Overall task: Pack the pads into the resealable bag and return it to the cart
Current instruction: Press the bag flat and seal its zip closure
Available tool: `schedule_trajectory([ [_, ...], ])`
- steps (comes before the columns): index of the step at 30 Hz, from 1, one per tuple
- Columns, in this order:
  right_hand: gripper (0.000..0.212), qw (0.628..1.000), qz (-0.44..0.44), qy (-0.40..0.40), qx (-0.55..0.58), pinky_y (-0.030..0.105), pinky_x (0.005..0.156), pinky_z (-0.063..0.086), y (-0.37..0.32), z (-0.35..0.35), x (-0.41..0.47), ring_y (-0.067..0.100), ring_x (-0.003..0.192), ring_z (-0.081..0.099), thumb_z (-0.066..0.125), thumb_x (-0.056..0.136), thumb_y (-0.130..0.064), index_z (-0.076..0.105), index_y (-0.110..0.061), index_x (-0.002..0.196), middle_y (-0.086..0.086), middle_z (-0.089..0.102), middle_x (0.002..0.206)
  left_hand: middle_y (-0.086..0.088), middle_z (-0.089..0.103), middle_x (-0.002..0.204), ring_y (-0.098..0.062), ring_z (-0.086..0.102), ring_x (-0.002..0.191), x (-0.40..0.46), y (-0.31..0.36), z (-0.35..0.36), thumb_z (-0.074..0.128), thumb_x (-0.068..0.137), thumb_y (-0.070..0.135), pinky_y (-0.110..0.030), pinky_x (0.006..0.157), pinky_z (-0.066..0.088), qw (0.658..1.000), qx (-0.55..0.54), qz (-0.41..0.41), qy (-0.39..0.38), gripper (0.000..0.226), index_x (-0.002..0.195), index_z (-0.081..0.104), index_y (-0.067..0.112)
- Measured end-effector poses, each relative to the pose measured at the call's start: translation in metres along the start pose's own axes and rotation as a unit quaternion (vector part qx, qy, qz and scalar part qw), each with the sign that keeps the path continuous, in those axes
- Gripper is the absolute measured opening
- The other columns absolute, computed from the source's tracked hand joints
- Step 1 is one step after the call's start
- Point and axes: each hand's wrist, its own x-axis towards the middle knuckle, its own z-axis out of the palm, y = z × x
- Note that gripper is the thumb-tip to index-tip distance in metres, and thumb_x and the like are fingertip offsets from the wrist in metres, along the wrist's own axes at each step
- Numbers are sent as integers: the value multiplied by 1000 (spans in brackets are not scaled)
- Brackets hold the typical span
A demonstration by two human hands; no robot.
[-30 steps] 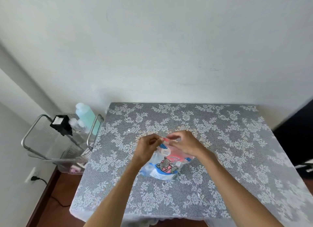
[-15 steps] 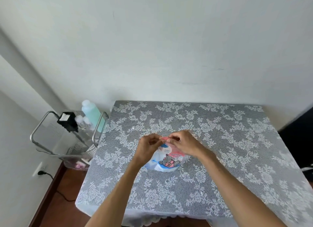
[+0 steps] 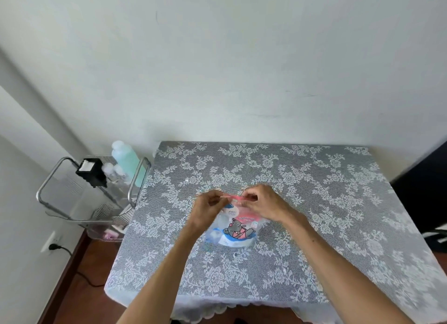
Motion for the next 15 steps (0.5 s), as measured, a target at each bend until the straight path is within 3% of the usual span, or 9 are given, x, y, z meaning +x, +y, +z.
schedule_trajectory([
  [2,16,1000,-6,3,9,25,45,38,-2,1,-1,11,48,45,69,89,-26,71,-13,98,-7,61,68,-22,72,84,-25,62,67,1,0,5,73,84,15,-36,62,48,999,32,4,-5,17,96,72,3],
  [6,18,1000,3,2,19,40,58,49,-3,0,-3,30,59,59,69,89,-26,71,-10,97,5,69,76,-13,66,66,-6,47,49,2,0,6,72,84,13,-23,51,36,998,64,18,-7,5,89,74,12],
  [9,21,1000,6,9,29,41,61,54,-5,4,-2,33,65,65,70,87,-27,72,-8,98,8,71,81,-14,69,67,-13,52,56,1,2,5,73,85,18,-26,57,40,997,77,30,-6,7,89,74,13],
  [11,21,999,9,1,32,41,74,59,-4,5,-1,31,75,70,71,87,-24,71,-7,101,9,73,89,-6,65,61,-10,51,56,1,3,3,71,86,19,-24,57,41,997,75,32,-11,12,91,75,9],
  [12,21,999,14,-1,37,40,80,60,-1,4,-2,28,80,71,70,88,-21,71,-6,103,9,74,94,-11,64,63,-12,53,58,1,3,2,70,88,17,-26,59,44,998,63,27,-10,15,94,73,5],
  [15,19,996,44,9,73,35,82,60,8,-4,-6,21,89,71,72,86,-16,70,-10,103,5,73,100,-22,65,79,-29,59,70,1,1,-8,64,91,14,-42,67,51,1000,9,12,-3,18,99,68,-2],
])
